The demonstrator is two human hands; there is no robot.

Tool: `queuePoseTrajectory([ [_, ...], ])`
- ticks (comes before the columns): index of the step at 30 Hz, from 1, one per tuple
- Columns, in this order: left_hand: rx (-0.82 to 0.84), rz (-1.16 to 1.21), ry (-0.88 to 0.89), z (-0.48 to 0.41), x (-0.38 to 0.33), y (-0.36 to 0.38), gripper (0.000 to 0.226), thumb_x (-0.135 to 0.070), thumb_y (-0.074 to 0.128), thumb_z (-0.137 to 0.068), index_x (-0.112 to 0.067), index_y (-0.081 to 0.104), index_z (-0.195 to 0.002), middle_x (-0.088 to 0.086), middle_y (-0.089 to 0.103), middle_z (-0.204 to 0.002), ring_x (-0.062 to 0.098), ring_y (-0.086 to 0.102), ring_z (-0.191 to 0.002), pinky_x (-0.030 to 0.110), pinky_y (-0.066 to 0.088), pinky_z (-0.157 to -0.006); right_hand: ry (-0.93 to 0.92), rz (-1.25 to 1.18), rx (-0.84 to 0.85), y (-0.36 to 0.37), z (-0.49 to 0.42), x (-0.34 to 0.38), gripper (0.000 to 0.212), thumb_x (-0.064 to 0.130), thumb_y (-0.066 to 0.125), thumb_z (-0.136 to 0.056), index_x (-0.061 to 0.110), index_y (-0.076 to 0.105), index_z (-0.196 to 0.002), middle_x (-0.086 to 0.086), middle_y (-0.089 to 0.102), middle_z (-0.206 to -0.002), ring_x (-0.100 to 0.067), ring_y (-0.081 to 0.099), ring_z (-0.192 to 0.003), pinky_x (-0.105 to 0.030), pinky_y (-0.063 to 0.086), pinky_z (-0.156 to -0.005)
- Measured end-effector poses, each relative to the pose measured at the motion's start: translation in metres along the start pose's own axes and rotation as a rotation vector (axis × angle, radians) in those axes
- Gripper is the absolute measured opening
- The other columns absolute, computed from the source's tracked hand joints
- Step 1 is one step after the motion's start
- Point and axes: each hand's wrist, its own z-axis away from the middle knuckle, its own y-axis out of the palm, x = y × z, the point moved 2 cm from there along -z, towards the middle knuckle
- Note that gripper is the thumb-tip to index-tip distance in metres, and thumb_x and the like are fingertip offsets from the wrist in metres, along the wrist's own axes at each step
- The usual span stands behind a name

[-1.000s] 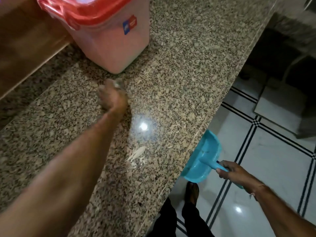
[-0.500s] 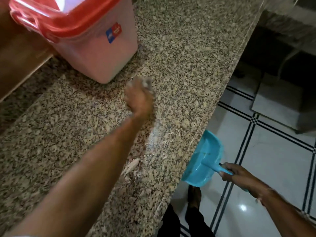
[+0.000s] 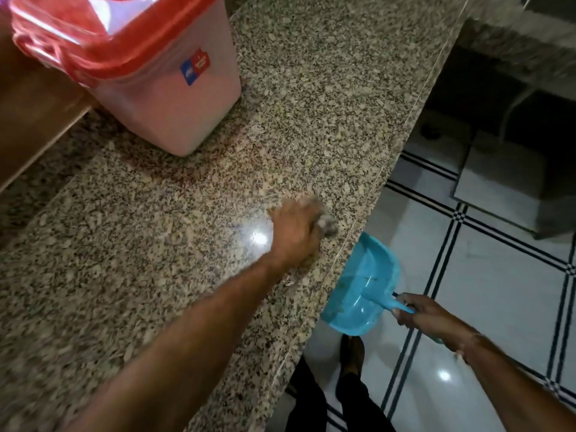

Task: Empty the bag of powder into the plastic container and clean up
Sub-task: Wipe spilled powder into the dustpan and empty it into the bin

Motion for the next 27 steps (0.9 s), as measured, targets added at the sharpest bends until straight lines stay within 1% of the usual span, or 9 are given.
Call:
queuePoseTrajectory([
  [2, 0.080, 0.097, 0.003, 0.017, 0.000, -0.007, 0.021, -0.043, 0.052, -0.101, -0.027, 0.065, -0.098, -0.013, 0.059, -0.096, 0.008, 0.056, -0.093, 0.033, 0.044, -0.087, -0.006, 0.006, 0.005, 0.002, 0.003, 0.008, 0.014, 0.027, 0.074, -0.090, 0.016, 0.068, -0.083, 0.003, 0.062, -0.071, -0.014, 0.054, -0.071, -0.032, 0.043, -0.070],
  [4, -0.031, 0.187, -0.130, 0.018, 0.019, -0.031, 0.020, -0.042, 0.053, -0.100, -0.029, 0.068, -0.096, -0.014, 0.065, -0.089, 0.007, 0.065, -0.080, 0.033, 0.057, -0.075, -0.007, 0.021, 0.022, 0.005, 0.007, 0.013, 0.013, 0.022, 0.072, -0.093, 0.015, 0.067, -0.083, 0.003, 0.061, -0.072, -0.012, 0.054, -0.071, -0.027, 0.043, -0.068],
  [7, -0.209, 0.010, -0.371, 0.005, 0.052, -0.058, 0.027, -0.050, 0.048, -0.092, -0.033, 0.069, -0.094, -0.014, 0.068, -0.084, 0.008, 0.065, -0.080, 0.044, 0.057, -0.084, -0.023, 0.020, 0.050, 0.011, 0.012, 0.015, 0.012, 0.023, 0.071, -0.095, 0.018, 0.067, -0.084, 0.006, 0.061, -0.073, -0.009, 0.054, -0.070, -0.024, 0.043, -0.068],
  [12, 0.043, -0.041, -0.240, 0.025, -0.010, -0.012, 0.027, -0.056, 0.049, -0.096, -0.034, 0.062, -0.088, -0.013, 0.059, -0.091, 0.010, 0.060, -0.091, 0.042, 0.048, -0.095, -0.011, 0.037, 0.081, 0.017, 0.019, 0.016, 0.016, 0.024, 0.070, -0.096, 0.016, 0.066, -0.082, 0.005, 0.060, -0.072, -0.009, 0.052, -0.070, -0.017, 0.043, -0.063],
  [15, 0.080, 0.264, -0.269, 0.054, -0.027, -0.014, 0.021, -0.053, 0.043, -0.094, -0.040, 0.059, -0.095, -0.014, 0.064, -0.093, 0.011, 0.067, -0.088, 0.049, 0.054, -0.093, -0.026, 0.051, 0.058, 0.016, 0.026, 0.017, 0.018, 0.020, 0.068, -0.097, 0.012, 0.063, -0.081, 0.004, 0.059, -0.069, -0.010, 0.051, -0.069, -0.016, 0.042, -0.060],
  [17, -0.049, 0.527, -0.450, 0.070, 0.001, -0.042, 0.018, -0.047, 0.046, -0.099, -0.034, 0.060, -0.096, -0.004, 0.072, -0.095, 0.017, 0.073, -0.080, 0.045, 0.064, -0.073, -0.041, 0.073, 0.037, 0.014, 0.030, 0.018, 0.018, 0.021, 0.068, -0.097, 0.012, 0.064, -0.081, 0.005, 0.059, -0.069, -0.011, 0.051, -0.069, -0.021, 0.041, -0.064],
  [19, -0.202, 0.604, -0.617, 0.098, 0.041, -0.071, 0.013, -0.039, 0.049, -0.103, -0.031, 0.059, -0.102, 0.007, 0.071, -0.103, 0.030, 0.072, -0.085, 0.050, 0.064, -0.068, -0.050, 0.067, 0.010, 0.011, 0.031, 0.016, 0.017, 0.019, 0.067, -0.097, 0.012, 0.065, -0.082, 0.005, 0.059, -0.070, -0.013, 0.051, -0.071, -0.025, 0.040, -0.065],
  [24, -0.316, 0.101, -0.898, 0.186, 0.102, -0.104, 0.029, -0.035, 0.037, -0.106, -0.017, 0.054, -0.121, 0.014, 0.062, -0.108, 0.020, 0.054, -0.080, 0.030, 0.043, -0.058, -0.070, 0.050, 0.032, 0.013, 0.033, 0.011, 0.018, 0.018, 0.069, -0.096, 0.018, 0.065, -0.078, 0.005, 0.060, -0.070, -0.014, 0.054, -0.072, -0.025, 0.043, -0.067],
  [27, -0.303, 0.063, -1.095, 0.205, 0.103, -0.089, 0.030, -0.045, 0.039, -0.103, -0.024, 0.052, -0.120, 0.015, 0.062, -0.113, 0.028, 0.060, -0.095, 0.041, 0.055, -0.076, -0.075, 0.085, 0.088, 0.013, 0.027, 0.010, 0.016, 0.015, 0.068, -0.097, 0.013, 0.065, -0.081, 0.004, 0.060, -0.073, -0.015, 0.054, -0.073, -0.025, 0.045, -0.068],
])
